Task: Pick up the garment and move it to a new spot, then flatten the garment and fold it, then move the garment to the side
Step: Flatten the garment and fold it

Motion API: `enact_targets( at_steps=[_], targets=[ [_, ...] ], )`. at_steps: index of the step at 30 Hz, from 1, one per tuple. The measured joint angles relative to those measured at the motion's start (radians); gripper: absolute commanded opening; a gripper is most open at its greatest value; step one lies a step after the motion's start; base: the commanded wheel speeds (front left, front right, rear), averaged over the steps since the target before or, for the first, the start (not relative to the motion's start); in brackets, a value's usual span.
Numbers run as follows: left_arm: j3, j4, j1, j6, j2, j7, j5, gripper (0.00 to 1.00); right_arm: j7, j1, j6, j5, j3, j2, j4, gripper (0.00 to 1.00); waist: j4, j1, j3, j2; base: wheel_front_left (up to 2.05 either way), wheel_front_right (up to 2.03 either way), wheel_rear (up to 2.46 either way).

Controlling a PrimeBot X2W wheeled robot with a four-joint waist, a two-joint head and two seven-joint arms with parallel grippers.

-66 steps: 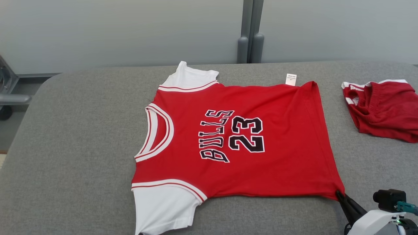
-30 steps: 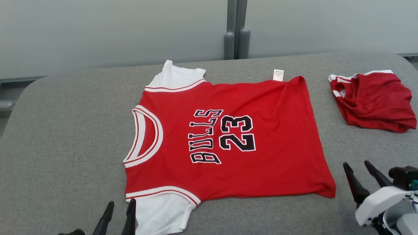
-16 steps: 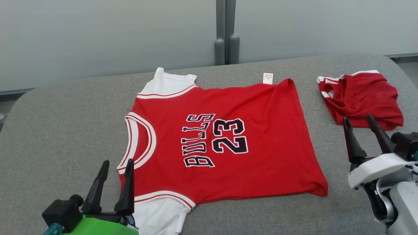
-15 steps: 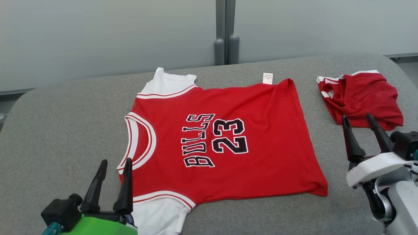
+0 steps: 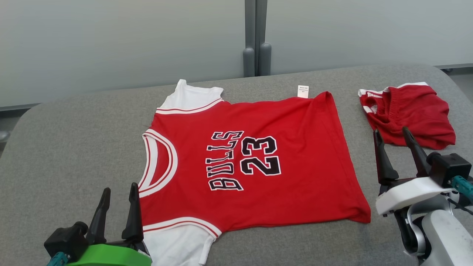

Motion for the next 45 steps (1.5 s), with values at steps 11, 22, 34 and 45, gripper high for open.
enact_targets(
  at_steps=[11,22,34,45],
  targets=[
    [0.011,0.038,0.000,0.004,-0.002,-0.008,0.007,1.00,0.000,0.074,-0.007,-0.014,0.014,0.031,-0.011,1.00,-0.004,0.0000,-0.009,0.0000,0.00,0.00,0.00],
    [0.010,0.056,0.001,0.007,-0.005,-0.008,0.008,1.00,0.000,0.088,-0.007,-0.029,0.015,0.044,-0.028,1.00,-0.005,0.0000,-0.017,0.0000,0.00,0.00,0.00],
    [0.006,0.090,0.014,0.007,-0.009,-0.009,0.006,1.00,0.000,0.117,0.002,-0.036,0.015,0.048,-0.027,1.00,0.000,0.0000,-0.022,0.0000,0.00,0.00,0.00],
    [-0.022,0.154,0.130,-0.025,-0.010,0.045,-0.063,1.00,0.000,0.181,0.012,-0.035,-0.003,0.021,0.036,1.00,0.022,0.0000,-0.016,0.0000,0.00,0.00,0.00]
  ],
)
